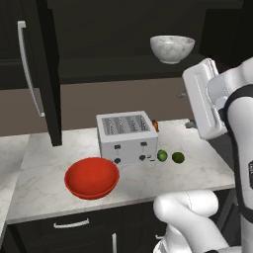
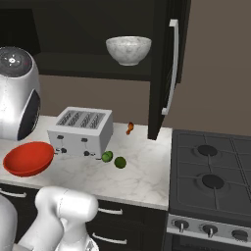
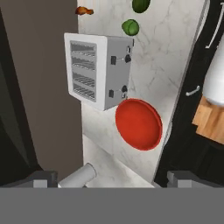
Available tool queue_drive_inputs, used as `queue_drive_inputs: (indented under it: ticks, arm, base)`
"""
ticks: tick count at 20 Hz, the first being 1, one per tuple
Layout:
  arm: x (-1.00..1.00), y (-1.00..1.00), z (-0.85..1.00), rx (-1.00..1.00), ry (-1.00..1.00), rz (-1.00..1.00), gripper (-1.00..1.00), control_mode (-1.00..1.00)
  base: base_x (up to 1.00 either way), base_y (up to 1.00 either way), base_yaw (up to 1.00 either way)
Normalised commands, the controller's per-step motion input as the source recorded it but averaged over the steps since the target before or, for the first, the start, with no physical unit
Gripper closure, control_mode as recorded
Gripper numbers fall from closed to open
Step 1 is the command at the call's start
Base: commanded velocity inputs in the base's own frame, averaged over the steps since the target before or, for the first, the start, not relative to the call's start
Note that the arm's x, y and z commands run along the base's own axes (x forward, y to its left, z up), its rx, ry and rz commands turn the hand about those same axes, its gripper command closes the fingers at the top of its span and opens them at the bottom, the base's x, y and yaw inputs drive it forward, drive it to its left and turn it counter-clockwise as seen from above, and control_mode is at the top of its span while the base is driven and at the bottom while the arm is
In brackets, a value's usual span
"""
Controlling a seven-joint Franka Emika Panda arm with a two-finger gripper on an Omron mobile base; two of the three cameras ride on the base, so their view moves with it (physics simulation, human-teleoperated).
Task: Pick both bowls and place them on the counter. Then place the lime in one bowl and place the avocado in the other bowl.
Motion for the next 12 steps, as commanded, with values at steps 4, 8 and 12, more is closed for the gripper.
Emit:
queue_drive_inputs:
  ticks: [4,8,12]
  arm:
    - [0.0,-0.39,0.33,0.0,0.03,-0.04,-1.0,-1.0]
    - [0.0,-0.39,0.32,0.0,0.01,-0.04,-1.0,-1.0]
    - [0.0,-0.39,0.18,-0.03,0.0,-0.05,-1.0,-1.0]
  base:
    - [0.0,0.0,0.0]
    - [0.0,0.0,0.0]
    - [0.0,0.0,0.0]
